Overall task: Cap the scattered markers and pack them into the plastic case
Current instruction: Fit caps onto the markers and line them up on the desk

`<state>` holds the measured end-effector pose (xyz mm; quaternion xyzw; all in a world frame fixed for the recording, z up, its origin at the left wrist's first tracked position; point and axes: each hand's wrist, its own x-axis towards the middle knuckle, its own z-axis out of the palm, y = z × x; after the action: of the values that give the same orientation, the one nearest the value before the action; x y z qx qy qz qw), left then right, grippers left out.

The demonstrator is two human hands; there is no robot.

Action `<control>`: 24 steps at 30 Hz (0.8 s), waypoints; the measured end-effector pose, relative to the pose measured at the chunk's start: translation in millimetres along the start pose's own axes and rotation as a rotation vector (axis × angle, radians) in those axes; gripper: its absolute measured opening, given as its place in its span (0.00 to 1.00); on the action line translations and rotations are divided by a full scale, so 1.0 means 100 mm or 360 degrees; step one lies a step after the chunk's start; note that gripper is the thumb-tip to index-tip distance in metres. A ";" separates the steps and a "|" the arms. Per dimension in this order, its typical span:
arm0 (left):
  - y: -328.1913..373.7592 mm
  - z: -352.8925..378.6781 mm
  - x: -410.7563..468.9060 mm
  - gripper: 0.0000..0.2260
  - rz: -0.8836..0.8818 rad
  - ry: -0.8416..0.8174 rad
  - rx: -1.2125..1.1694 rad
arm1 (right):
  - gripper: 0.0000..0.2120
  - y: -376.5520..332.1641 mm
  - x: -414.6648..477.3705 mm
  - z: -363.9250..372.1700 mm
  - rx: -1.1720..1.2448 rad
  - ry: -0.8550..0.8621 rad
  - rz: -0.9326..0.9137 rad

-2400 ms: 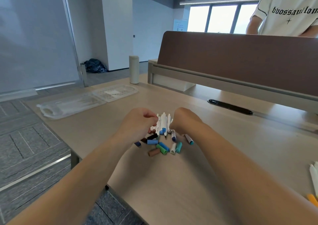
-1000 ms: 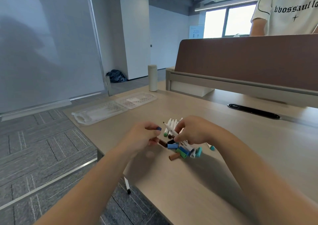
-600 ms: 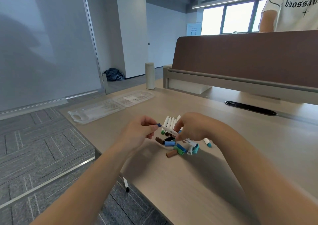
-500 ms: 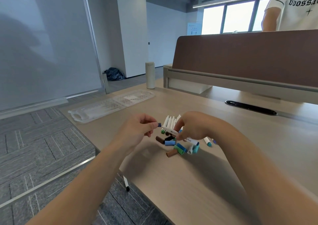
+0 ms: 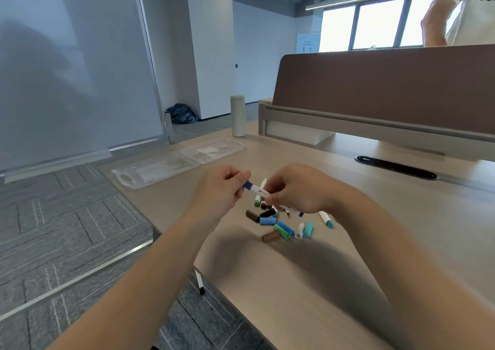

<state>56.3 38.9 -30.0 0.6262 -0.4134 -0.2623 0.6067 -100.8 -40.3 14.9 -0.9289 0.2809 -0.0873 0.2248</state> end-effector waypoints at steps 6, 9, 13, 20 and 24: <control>0.09 0.09 0.01 0.10 0.0038 -0.0006 -0.0025 | 0.07 0.05 -0.06 -0.11 0.0126 0.0042 0.0021; 0.13 0.14 0.02 0.09 0.0067 -0.0033 0.0000 | 0.07 0.08 -0.09 -0.16 0.0150 0.0016 0.0089; 0.15 0.26 0.03 0.06 0.0071 0.0023 0.0119 | 0.06 0.22 -0.06 -0.21 0.0072 0.0142 0.0335; 0.04 0.38 0.08 0.05 0.0008 -0.0038 0.0251 | 0.11 0.59 0.12 -0.11 -0.0327 0.0167 0.0928; 0.01 0.45 0.08 0.06 -0.0012 -0.0071 0.0265 | 0.13 0.60 0.21 -0.05 -0.0330 0.0201 0.1014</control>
<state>23.0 7.5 -33.2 0.6700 -0.4449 -0.2433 0.5422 -114.0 -98.2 -7.5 -0.8052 0.5776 -0.0410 0.1275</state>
